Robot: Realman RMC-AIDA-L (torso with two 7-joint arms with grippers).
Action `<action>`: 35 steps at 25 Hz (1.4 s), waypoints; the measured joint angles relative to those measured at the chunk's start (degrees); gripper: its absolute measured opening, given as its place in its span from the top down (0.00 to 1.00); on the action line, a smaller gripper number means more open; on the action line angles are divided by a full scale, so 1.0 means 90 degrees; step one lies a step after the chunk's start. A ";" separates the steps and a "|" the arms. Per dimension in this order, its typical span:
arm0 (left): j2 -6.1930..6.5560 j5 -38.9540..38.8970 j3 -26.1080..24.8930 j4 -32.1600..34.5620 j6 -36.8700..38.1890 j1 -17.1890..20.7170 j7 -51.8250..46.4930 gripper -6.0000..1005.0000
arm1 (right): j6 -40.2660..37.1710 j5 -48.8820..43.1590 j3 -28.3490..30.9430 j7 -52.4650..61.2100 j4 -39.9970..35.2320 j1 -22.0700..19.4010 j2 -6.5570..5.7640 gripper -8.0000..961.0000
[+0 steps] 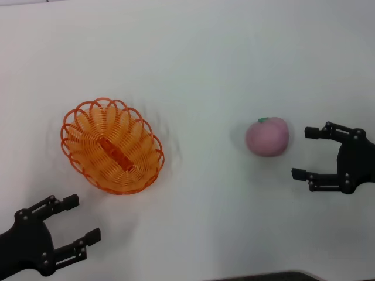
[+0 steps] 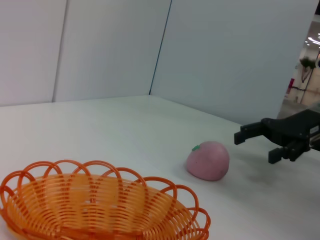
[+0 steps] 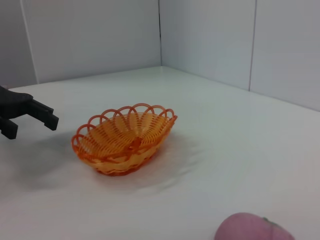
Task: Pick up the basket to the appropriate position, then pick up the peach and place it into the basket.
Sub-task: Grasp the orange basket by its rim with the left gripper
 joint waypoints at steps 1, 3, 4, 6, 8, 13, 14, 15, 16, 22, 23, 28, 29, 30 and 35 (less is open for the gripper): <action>0.0005 0.0001 0.0002 0.0000 0.0000 -0.0010 0.0000 0.20 | -0.0003 -0.0002 -0.0004 0.0015 -0.0039 0.0031 -0.0003 0.03; 0.0009 0.0004 0.0004 0.0000 -0.0017 -0.0025 0.0000 0.20 | -0.0004 -0.0003 -0.0013 0.0037 -0.0084 0.0098 -0.0004 0.04; 0.0010 0.0005 0.0005 0.0000 -0.0033 -0.0034 0.0000 0.20 | -0.0004 -0.0003 -0.0020 0.0043 -0.0094 0.0123 -0.0004 0.04; 0.0010 0.0007 0.0006 -0.0001 -0.0054 -0.0044 0.0000 0.20 | -0.0004 -0.0004 -0.0039 0.0083 -0.0098 0.0172 -0.0006 0.05; 0.0007 0.0007 0.0006 -0.0014 -0.0058 -0.0048 0.0000 0.20 | 0.0002 -0.0016 -0.0059 0.0116 -0.0099 0.0199 -0.0006 0.05; 0.0004 0.0007 0.0006 -0.0053 -0.0059 -0.0050 0.0000 0.20 | 0.0041 -0.0032 -0.0045 0.0124 -0.0102 0.0206 0.0008 0.07; 0.0004 0.0007 0.0005 -0.0054 -0.0059 -0.0051 0.0000 0.20 | 0.0050 -0.0032 -0.0030 0.0125 -0.0102 0.0204 0.0017 0.08; 0.0004 0.0007 0.0000 -0.0055 -0.0060 -0.0051 0.0000 0.20 | 0.0059 -0.0032 -0.0019 0.0125 -0.0103 0.0200 0.0026 0.08; 0.0004 0.0007 -0.0006 -0.0055 -0.0064 -0.0051 0.0000 0.20 | 0.0069 -0.0032 -0.0012 0.0125 -0.0103 0.0195 0.0033 0.09; 0.0004 -0.0016 -0.0062 -0.0048 -0.0089 -0.0034 0.0000 0.21 | 0.0100 -0.0017 -0.0005 0.0126 -0.0103 0.0176 0.0052 0.11; 0.0004 -0.0025 -0.0069 -0.0043 -0.0092 -0.0029 -0.0003 0.21 | 0.0100 -0.0009 -0.0002 0.0126 -0.0103 0.0174 0.0053 0.11; 0.0021 -0.0045 -0.0182 -0.0019 -0.0052 -0.0061 -0.0500 0.21 | 0.0099 0.0009 0.0060 0.0135 -0.0103 0.0173 0.0053 0.11; 0.0038 -0.0050 -0.0265 -0.0016 -0.0035 -0.0091 -0.0803 0.21 | 0.0096 0.0010 0.0078 0.0136 -0.0103 0.0173 0.0053 0.11; 0.0058 -0.0059 -0.0337 -0.0009 -0.0029 -0.0125 -0.1045 0.21 | 0.0093 0.0011 0.0089 0.0137 -0.0102 0.0173 0.0053 0.11; 0.0218 -0.0024 -0.0580 0.0029 -0.0146 -0.0345 -0.2781 0.21 | 0.0078 0.0017 0.0102 0.0194 -0.0103 0.0166 0.0053 0.11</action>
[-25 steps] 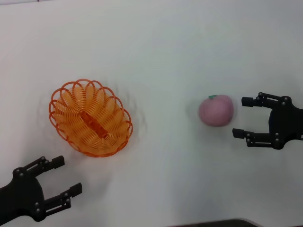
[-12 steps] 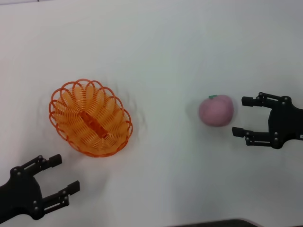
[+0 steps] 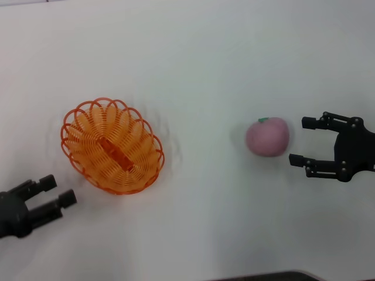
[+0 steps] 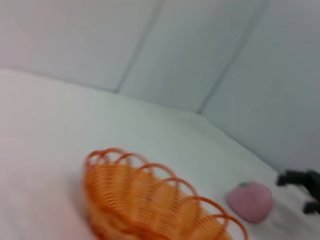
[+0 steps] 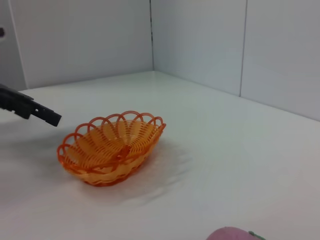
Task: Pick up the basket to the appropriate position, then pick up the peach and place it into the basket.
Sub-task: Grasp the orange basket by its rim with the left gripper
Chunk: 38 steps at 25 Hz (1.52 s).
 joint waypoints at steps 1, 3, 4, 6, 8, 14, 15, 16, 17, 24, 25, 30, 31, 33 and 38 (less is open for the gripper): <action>0.0031 0.0017 0.0005 0.0009 -0.0077 -0.0054 -0.0387 0.21 | -0.0005 0.0000 0.0000 0.0001 0.0000 0.0001 0.0000 0.11; 0.0093 0.0068 0.0014 0.0034 -0.0162 -0.0164 -0.0994 0.22 | -0.0015 0.0001 0.0000 0.0010 0.0000 0.0009 0.0000 0.11; 0.0124 0.0114 0.0018 0.0049 -0.0144 -0.0234 -0.1291 0.22 | -0.0015 0.0001 0.0000 0.0014 0.0000 0.0016 0.0000 0.11; 0.0171 0.0179 0.0031 0.0116 -0.0080 -0.0353 -0.1748 0.22 | -0.0014 0.0001 0.0000 0.0019 0.0000 0.0028 0.0000 0.11; 0.0191 0.0198 0.0063 0.0229 -0.0064 -0.0440 -0.2118 0.22 | 0.0006 -0.0004 0.0000 0.0020 0.0011 0.0033 0.0000 0.11; 0.0285 0.0415 0.0074 0.0592 -0.0311 -0.0721 -0.2912 0.22 | 0.0022 -0.0003 0.0000 0.0020 0.0045 0.0037 0.0000 0.11; 0.0307 0.0542 0.0080 0.0644 -0.0406 -0.0817 -0.3054 0.22 | 0.0023 -0.0005 0.0000 0.0020 0.0047 0.0039 0.0000 0.11; 0.0326 0.0616 0.0084 0.0682 -0.0457 -0.0892 -0.3140 0.22 | 0.0023 -0.0006 0.0000 0.0020 0.0048 0.0040 0.0000 0.11; 0.0345 0.0768 0.0095 0.0742 -0.0545 -0.1022 -0.3282 0.22 | 0.0023 -0.0006 0.0000 0.0020 0.0049 0.0043 0.0000 0.11; 0.0380 0.1336 0.0759 0.1312 -0.1078 -0.1737 -0.3984 0.23 | 0.0023 0.0001 0.0000 0.0033 0.0047 0.0040 0.0000 0.11; 0.0379 0.1351 0.0975 0.1409 -0.1166 -0.1823 -0.4078 0.23 | 0.0023 0.0001 0.0000 0.0047 0.0041 0.0037 0.0003 0.11; 0.0379 0.1369 0.1979 0.1943 -0.1421 -0.2191 -0.4284 0.23 | 0.0010 -0.0002 0.0007 0.0117 0.0010 0.0029 0.0010 0.11; 0.0384 0.1420 0.2171 0.2025 -0.1491 -0.2265 -0.4310 0.23 | 0.0001 -0.0002 0.0009 0.0117 0.0010 0.0028 0.0010 0.11; 0.0392 0.1602 0.2512 0.2156 -0.1639 -0.2423 -0.4430 0.23 | -0.0004 0.0000 0.0009 0.0117 0.0010 0.0027 0.0010 0.11; 0.0339 0.2319 0.3016 0.2257 -0.1908 -0.2872 -0.4835 0.23 | -0.0004 0.0000 0.0010 0.0117 0.0010 0.0016 0.0010 0.11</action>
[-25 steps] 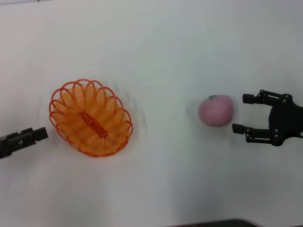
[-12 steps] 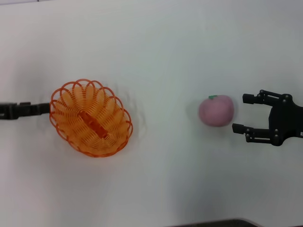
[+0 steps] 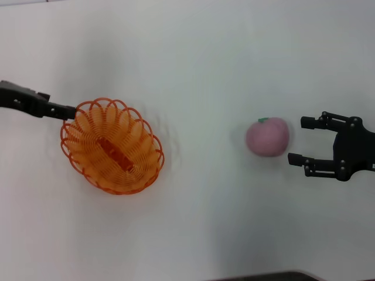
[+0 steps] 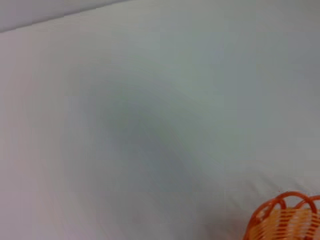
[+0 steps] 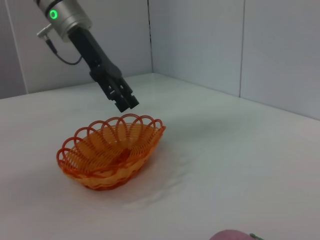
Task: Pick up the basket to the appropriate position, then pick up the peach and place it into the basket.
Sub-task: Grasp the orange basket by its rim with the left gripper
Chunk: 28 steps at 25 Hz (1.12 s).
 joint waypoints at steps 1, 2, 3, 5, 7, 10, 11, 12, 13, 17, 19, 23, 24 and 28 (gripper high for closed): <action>-0.0032 0.0119 0.0030 0.0007 -0.0011 -0.0099 -0.0027 0.23 | 0.0004 0.0000 0.0000 0.0000 -0.0001 -0.0003 0.0000 0.11; -0.0051 0.0187 0.0045 0.0010 -0.0011 -0.0177 -0.0031 0.23 | 0.0006 0.0000 0.0000 0.0000 0.0000 -0.0005 0.0000 0.11; -0.0065 0.0236 0.0062 0.0011 -0.0005 -0.0235 -0.0033 0.24 | 0.0006 0.0000 0.0000 0.0000 0.0000 -0.0008 -0.0001 0.11; -0.0079 0.0316 0.0221 0.0008 0.0026 -0.0358 -0.0037 0.24 | -0.0002 0.0000 0.0000 0.0000 0.0000 -0.0007 -0.0006 0.11; -0.0088 0.0340 0.0527 -0.0003 0.0062 -0.0415 -0.0059 0.24 | -0.0010 0.0000 0.0004 0.0000 0.0000 0.0007 -0.0007 0.11; -0.0096 0.0373 0.1104 -0.0013 0.0079 -0.0475 -0.0218 0.24 | -0.0006 -0.0015 0.0009 0.0003 0.0000 0.0029 -0.0005 0.11; -0.0107 0.0410 0.1290 -0.0016 0.0063 -0.0497 -0.0282 0.24 | -0.0002 -0.0018 0.0009 0.0005 0.0000 0.0029 -0.0003 0.11; -0.0129 0.0472 0.1410 -0.0017 0.0030 -0.0517 -0.0313 0.24 | 0.0002 -0.0018 0.0010 0.0006 0.0000 0.0030 0.0000 0.11; -0.0152 0.0522 0.1475 -0.0018 0.0014 -0.0529 -0.0320 0.24 | 0.0004 -0.0018 0.0010 0.0006 0.0000 0.0031 0.0002 0.11; -0.0297 0.0854 0.1534 -0.0025 -0.0161 -0.0578 -0.0334 0.24 | 0.0022 -0.0017 0.0010 0.0008 0.0006 0.0031 0.0002 0.11; -0.0339 0.0963 0.1540 -0.0030 -0.0222 -0.0593 -0.0336 0.24 | 0.0027 -0.0017 0.0010 0.0009 0.0012 0.0031 0.0001 0.11; -0.0375 0.1015 0.1545 -0.0031 -0.0235 -0.0603 -0.0339 0.25 | 0.0027 -0.0012 -0.0002 0.0010 0.0015 0.0045 0.0000 0.11; -0.0380 0.1017 0.1545 -0.0031 -0.0234 -0.0604 -0.0340 0.25 | 0.0027 -0.0011 -0.0005 0.0010 0.0016 0.0049 0.0000 0.11; -0.0404 0.1027 0.1529 0.0002 -0.0234 -0.0582 -0.0361 0.25 | 0.0027 -0.0018 -0.0009 0.0010 0.0032 0.0082 -0.0001 0.11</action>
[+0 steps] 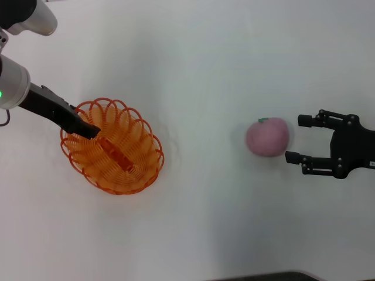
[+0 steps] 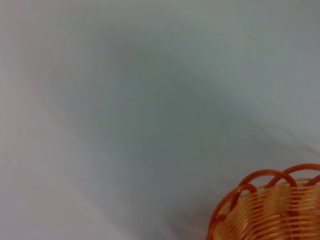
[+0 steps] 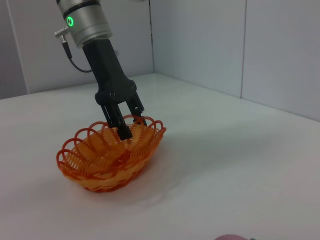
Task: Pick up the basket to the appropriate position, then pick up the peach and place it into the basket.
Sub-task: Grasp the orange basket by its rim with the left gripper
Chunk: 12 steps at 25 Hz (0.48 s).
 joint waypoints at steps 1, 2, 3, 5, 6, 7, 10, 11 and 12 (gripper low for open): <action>0.0000 0.0002 -0.0007 0.0006 0.0000 0.0004 -0.0004 0.25 | 0.0000 -0.0003 0.0001 0.0000 0.0004 0.0004 0.0000 0.11; -0.0001 0.0003 -0.0007 0.0009 0.0000 0.0008 -0.0004 0.25 | 0.0000 -0.0004 0.0003 0.0000 0.0005 0.0006 0.0000 0.11; -0.0002 0.0004 -0.0002 0.0012 0.0000 0.0011 -0.0005 0.29 | 0.0000 -0.0005 0.0005 0.0000 0.0006 0.0007 0.0000 0.11; -0.0005 0.0004 0.0001 0.0014 -0.0002 0.0013 -0.0014 0.36 | 0.0000 -0.0009 0.0009 0.0000 0.0007 0.0007 0.0000 0.11; -0.0008 0.0004 -0.0007 0.0014 -0.0002 0.0012 -0.0031 0.40 | 0.0000 -0.0012 0.0011 0.0000 0.0007 0.0007 0.0000 0.11; -0.0009 0.0004 -0.0015 0.0015 -0.0003 0.0009 -0.0052 0.44 | 0.0000 -0.0014 0.0013 0.0000 0.0007 0.0007 0.0000 0.11; -0.0003 0.0004 -0.0033 0.0017 -0.0011 -0.0002 -0.0134 0.56 | 0.0000 -0.0016 0.0014 0.0000 0.0010 0.0007 0.0000 0.11; 0.0001 0.0004 -0.0035 0.0017 -0.0013 -0.0004 -0.0145 0.59 | 0.0000 -0.0016 0.0014 0.0000 0.0013 0.0007 0.0000 0.11; 0.0005 0.0004 -0.0037 0.0017 -0.0014 -0.0007 -0.0153 0.63 | 0.0000 -0.0018 0.0015 0.0000 0.0015 0.0007 0.0000 0.11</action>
